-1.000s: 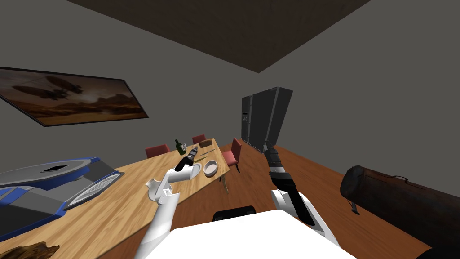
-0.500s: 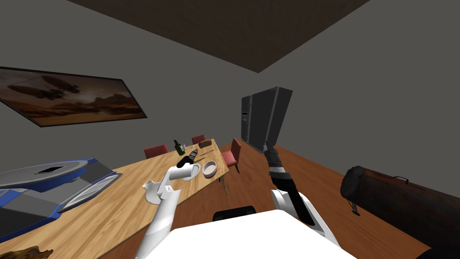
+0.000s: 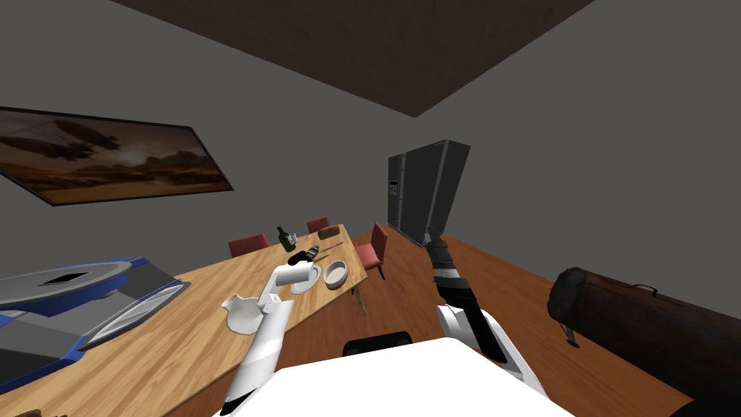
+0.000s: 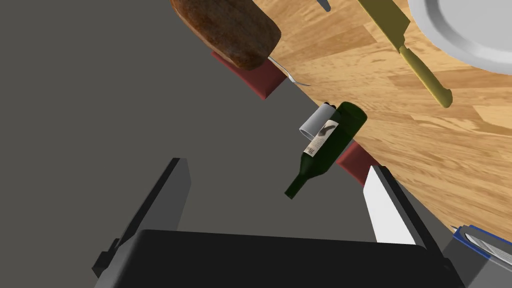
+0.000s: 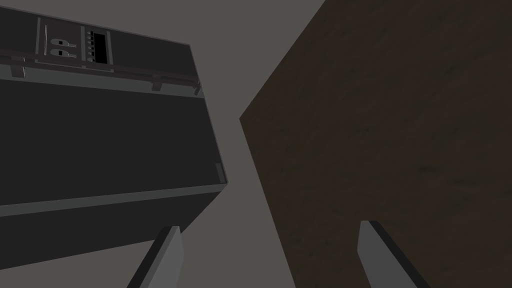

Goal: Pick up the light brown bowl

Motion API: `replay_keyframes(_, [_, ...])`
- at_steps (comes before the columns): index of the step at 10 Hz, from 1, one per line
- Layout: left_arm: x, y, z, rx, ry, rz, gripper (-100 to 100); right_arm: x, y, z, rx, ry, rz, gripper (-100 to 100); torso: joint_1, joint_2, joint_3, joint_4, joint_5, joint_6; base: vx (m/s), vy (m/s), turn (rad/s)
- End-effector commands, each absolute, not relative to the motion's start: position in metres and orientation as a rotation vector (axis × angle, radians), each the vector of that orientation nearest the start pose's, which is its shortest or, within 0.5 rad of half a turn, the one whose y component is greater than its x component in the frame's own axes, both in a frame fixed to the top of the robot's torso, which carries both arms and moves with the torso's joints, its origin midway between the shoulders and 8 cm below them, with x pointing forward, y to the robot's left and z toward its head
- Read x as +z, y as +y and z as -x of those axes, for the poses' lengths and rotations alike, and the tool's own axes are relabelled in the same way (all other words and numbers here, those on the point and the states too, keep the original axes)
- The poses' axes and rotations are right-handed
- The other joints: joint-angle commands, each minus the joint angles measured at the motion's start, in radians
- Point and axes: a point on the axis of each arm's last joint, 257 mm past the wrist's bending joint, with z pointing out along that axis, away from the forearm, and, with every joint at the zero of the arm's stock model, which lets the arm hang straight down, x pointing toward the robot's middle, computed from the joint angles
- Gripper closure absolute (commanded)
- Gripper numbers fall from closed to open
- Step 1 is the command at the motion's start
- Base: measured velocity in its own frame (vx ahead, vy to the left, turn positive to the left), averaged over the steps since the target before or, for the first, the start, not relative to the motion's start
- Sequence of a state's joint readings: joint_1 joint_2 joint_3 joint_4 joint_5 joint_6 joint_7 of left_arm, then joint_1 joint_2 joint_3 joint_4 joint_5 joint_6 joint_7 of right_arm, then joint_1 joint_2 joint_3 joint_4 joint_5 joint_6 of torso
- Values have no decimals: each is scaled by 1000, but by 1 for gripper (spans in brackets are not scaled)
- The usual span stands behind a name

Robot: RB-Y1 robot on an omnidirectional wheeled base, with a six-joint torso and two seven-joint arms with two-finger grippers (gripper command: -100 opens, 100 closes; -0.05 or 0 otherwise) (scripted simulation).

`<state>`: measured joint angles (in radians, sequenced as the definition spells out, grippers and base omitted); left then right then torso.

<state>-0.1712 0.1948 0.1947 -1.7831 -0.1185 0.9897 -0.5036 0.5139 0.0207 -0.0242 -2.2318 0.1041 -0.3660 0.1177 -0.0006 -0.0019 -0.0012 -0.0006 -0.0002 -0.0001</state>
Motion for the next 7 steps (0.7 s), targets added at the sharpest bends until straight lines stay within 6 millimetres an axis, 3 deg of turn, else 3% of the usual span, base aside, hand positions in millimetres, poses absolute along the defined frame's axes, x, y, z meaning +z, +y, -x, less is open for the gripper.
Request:
replay_keyframes(1, [-252, 390, -521, -195, 1829, 1176, -100, -30, -289, -371, 1049, 818, -709, 0, 0, 0, 0, 0, 0, 0, 23, -13, -10])
replay_keyframes(7, [-299, 395, -501, -122, 1974, 1307, -100, -30, -289, -371, 1049, 818, -709, 0, 0, 1, 0, 0, 0, 0, 19, -11, -14])
